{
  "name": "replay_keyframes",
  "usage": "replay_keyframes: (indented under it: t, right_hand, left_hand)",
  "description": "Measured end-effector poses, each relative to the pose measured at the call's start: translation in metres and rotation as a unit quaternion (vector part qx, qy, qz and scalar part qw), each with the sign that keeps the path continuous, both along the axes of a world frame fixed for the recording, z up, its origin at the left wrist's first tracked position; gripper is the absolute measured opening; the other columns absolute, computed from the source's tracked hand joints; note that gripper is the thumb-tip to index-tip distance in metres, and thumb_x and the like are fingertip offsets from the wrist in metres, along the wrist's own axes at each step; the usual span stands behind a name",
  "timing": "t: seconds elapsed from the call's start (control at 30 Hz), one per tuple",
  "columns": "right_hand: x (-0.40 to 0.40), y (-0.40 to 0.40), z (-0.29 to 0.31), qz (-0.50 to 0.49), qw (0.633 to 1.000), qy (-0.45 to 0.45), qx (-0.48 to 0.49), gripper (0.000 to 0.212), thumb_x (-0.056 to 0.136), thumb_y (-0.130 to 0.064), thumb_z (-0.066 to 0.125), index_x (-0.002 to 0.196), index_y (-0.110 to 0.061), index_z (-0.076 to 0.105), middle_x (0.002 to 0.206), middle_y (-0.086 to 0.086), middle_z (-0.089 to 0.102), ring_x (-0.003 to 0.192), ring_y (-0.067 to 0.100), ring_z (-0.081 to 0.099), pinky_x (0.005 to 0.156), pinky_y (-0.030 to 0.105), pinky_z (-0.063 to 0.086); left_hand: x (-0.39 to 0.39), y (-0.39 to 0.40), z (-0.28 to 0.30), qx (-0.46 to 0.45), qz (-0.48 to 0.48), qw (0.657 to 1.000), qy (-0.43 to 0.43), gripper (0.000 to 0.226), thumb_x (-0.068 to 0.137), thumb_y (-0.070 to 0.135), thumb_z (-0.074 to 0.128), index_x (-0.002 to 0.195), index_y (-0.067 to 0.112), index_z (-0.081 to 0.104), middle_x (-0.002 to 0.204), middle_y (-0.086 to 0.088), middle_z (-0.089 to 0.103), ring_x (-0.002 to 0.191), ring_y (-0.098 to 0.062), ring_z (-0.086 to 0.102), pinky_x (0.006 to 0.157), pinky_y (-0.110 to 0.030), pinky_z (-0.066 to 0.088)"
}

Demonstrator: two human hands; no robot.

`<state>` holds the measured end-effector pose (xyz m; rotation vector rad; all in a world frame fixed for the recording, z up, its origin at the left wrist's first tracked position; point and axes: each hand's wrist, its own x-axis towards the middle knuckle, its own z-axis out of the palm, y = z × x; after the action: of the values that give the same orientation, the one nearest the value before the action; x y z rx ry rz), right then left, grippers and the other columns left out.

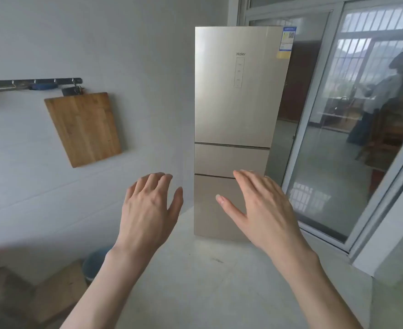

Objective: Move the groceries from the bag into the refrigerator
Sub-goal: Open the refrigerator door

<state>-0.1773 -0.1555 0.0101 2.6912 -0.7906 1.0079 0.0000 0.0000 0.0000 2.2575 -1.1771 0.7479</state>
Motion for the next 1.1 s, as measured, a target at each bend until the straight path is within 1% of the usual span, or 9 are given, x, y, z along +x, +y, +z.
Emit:
replay_keyframes:
  t: [0.07, 0.33, 0.5, 0.67, 0.83, 0.97, 1.1]
  right_hand:
    - [0.010, -0.022, -0.003, -0.006, 1.000, 0.006, 0.025, 0.069, 0.099, -0.066, 0.037, 0.136, -0.012, 0.059, 0.131, 0.004, 0.064, 0.118, 0.027, 0.061, 0.104, 0.039, 0.048]
    - [0.054, -0.132, -0.010, -0.001, 0.999, 0.003, 0.034, 0.068, 0.100, -0.064, 0.037, 0.142, -0.013, 0.054, 0.137, 0.003, 0.062, 0.126, 0.026, 0.059, 0.109, 0.040, 0.046]
    - [0.082, -0.179, -0.010, 0.003, 0.999, 0.014, 0.034, 0.069, 0.100, -0.066, 0.035, 0.142, -0.014, 0.053, 0.138, 0.002, 0.061, 0.126, 0.025, 0.058, 0.110, 0.040, 0.045]
    - [0.111, -0.219, -0.005, 0.000, 0.999, 0.010, 0.037, 0.068, 0.100, -0.066, 0.037, 0.140, -0.015, 0.056, 0.136, 0.003, 0.063, 0.124, 0.025, 0.059, 0.108, 0.039, 0.045]
    - [0.151, -0.259, -0.010, -0.008, 0.999, 0.009, 0.038, 0.069, 0.100, -0.067, 0.036, 0.141, -0.014, 0.055, 0.136, 0.003, 0.063, 0.123, 0.025, 0.059, 0.108, 0.039, 0.045]
    - [0.200, -0.292, -0.014, -0.005, 0.999, 0.016, 0.044, 0.070, 0.100, -0.067, 0.036, 0.143, -0.014, 0.054, 0.137, 0.004, 0.063, 0.123, 0.026, 0.059, 0.108, 0.041, 0.046]
    - [0.255, -0.322, -0.017, -0.010, 0.998, 0.012, 0.053, 0.070, 0.099, -0.067, 0.037, 0.142, -0.015, 0.055, 0.139, 0.002, 0.062, 0.127, 0.025, 0.058, 0.109, 0.040, 0.045]
  left_hand:
    - [0.009, -0.024, -0.001, -0.006, -0.007, 1.000, 0.007, 0.041, 0.101, 0.043, 0.045, 0.122, 0.014, 0.065, 0.121, -0.002, 0.070, 0.112, -0.030, 0.064, 0.094, -0.044, 0.050]
    - [0.047, -0.127, -0.007, 0.004, -0.001, 1.000, 0.003, 0.041, 0.102, 0.044, 0.046, 0.124, 0.015, 0.065, 0.123, 0.000, 0.069, 0.115, -0.028, 0.063, 0.095, -0.042, 0.050]
    - [0.071, -0.174, -0.007, -0.001, 0.004, 1.000, 0.002, 0.041, 0.101, 0.044, 0.046, 0.124, 0.016, 0.064, 0.123, 0.000, 0.069, 0.113, -0.028, 0.064, 0.095, -0.041, 0.049]
    - [0.103, -0.213, -0.007, 0.004, 0.008, 1.000, 0.005, 0.042, 0.102, 0.045, 0.046, 0.124, 0.015, 0.065, 0.122, -0.002, 0.069, 0.111, -0.029, 0.065, 0.095, -0.042, 0.050]
    - [0.146, -0.257, -0.014, -0.006, 0.001, 1.000, 0.005, 0.042, 0.101, 0.044, 0.047, 0.124, 0.013, 0.065, 0.122, -0.003, 0.069, 0.110, -0.031, 0.065, 0.093, -0.043, 0.051]
    - [0.195, -0.290, -0.019, -0.011, 0.003, 1.000, 0.010, 0.043, 0.101, 0.045, 0.047, 0.124, 0.014, 0.065, 0.123, -0.003, 0.069, 0.110, -0.030, 0.064, 0.094, -0.043, 0.050]
    - [0.251, -0.323, -0.017, -0.018, -0.001, 1.000, 0.005, 0.042, 0.101, 0.043, 0.047, 0.123, 0.012, 0.066, 0.120, -0.004, 0.070, 0.108, -0.031, 0.065, 0.093, -0.043, 0.052]
